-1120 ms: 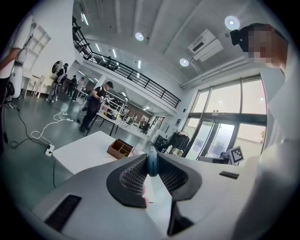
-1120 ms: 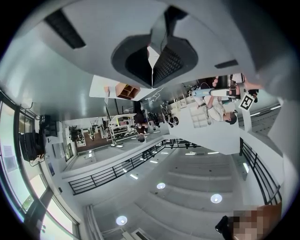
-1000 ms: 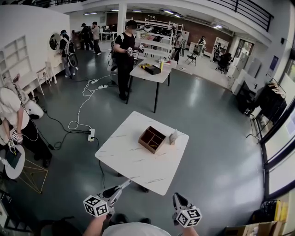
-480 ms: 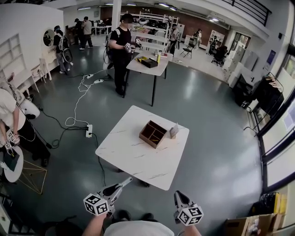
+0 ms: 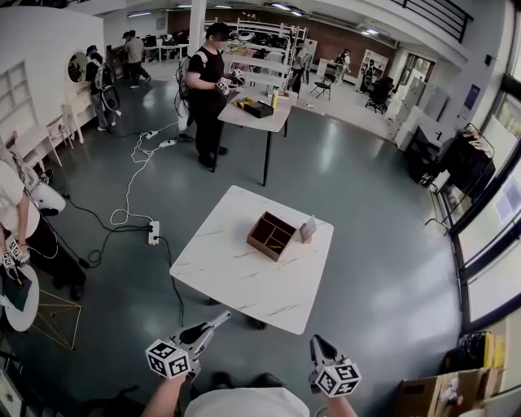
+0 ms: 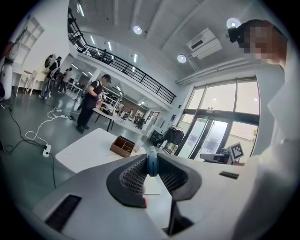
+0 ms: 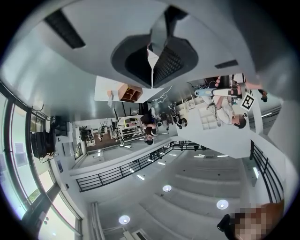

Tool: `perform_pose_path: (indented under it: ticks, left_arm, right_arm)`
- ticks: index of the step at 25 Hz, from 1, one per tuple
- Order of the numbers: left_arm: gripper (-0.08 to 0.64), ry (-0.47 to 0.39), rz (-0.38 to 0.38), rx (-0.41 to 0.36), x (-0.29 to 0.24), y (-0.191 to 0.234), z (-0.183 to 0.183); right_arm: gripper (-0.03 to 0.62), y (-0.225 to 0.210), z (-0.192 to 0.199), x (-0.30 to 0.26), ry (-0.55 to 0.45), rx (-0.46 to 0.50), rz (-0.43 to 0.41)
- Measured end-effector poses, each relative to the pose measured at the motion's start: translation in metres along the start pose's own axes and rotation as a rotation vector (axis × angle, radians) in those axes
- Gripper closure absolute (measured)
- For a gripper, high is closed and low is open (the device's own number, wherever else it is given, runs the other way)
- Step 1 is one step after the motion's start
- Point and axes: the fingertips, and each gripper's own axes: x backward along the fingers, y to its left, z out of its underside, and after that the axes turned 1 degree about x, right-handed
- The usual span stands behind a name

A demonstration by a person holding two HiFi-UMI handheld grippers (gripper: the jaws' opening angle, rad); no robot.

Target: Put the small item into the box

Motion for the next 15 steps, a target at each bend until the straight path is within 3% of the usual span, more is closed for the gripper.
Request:
perform_pose_path:
  ticks: [7,15]
  left_arm:
    - [0.483,0.006,-0.001,0.001,-0.009,0.012,-0.007]
    - [0.483,0.007,-0.058,-0.002,-0.041,0.032,-0.016]
  right_arm:
    - [0.565,0.000,0.001,-0.012,0.018,-0.006,0.011]
    - [0.565,-0.038,-0.002,-0.056,0.048,-0.009,-0.004]
